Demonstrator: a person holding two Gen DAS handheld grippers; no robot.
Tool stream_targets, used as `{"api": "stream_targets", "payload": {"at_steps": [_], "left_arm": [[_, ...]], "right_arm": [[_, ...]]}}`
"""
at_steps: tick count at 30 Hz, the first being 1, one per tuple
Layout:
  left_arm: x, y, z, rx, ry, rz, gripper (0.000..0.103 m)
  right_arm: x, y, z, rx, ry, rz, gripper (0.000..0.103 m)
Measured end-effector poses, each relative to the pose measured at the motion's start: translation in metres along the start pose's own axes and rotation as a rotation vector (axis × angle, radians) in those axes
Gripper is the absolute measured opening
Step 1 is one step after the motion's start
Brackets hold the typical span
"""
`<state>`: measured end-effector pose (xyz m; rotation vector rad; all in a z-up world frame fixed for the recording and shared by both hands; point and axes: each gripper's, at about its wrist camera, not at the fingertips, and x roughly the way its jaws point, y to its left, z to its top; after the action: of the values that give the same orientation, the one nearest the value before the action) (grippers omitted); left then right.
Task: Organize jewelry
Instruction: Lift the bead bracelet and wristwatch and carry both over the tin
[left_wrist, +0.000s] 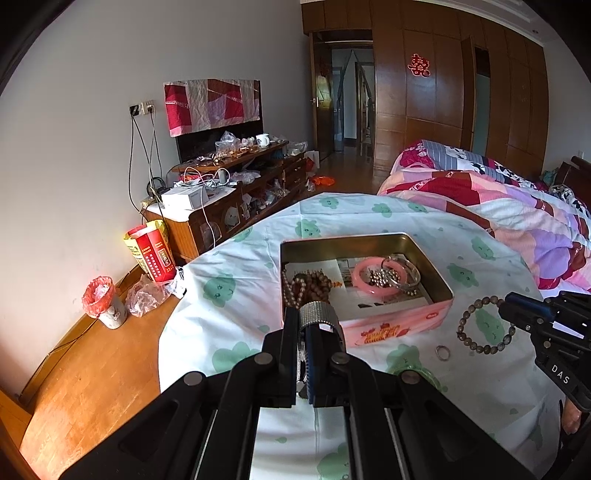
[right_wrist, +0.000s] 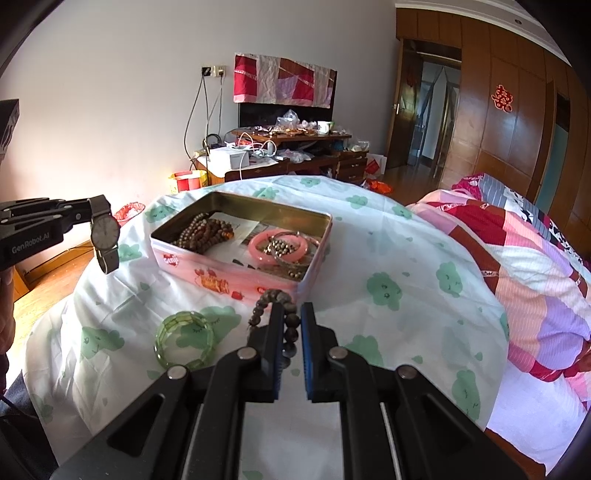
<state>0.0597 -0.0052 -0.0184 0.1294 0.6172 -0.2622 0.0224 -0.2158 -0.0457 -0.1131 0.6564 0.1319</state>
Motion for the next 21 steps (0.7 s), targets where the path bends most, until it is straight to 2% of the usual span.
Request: {"api": "stream_targets", "payload": {"at_steps": [12, 21], "left_arm": [[0.011, 0.007, 0.026, -0.016, -0.017, 0.022, 0.002], [0.020, 0.005, 0.042, 0.009, -0.030, 0.029, 0.002]], "right_arm": [[0.013, -0.003, 0.031, -0.010, -0.026, -0.010, 0.011], [0.021, -0.005, 0.050, -0.026, -0.039, -0.017, 0.011]]}}
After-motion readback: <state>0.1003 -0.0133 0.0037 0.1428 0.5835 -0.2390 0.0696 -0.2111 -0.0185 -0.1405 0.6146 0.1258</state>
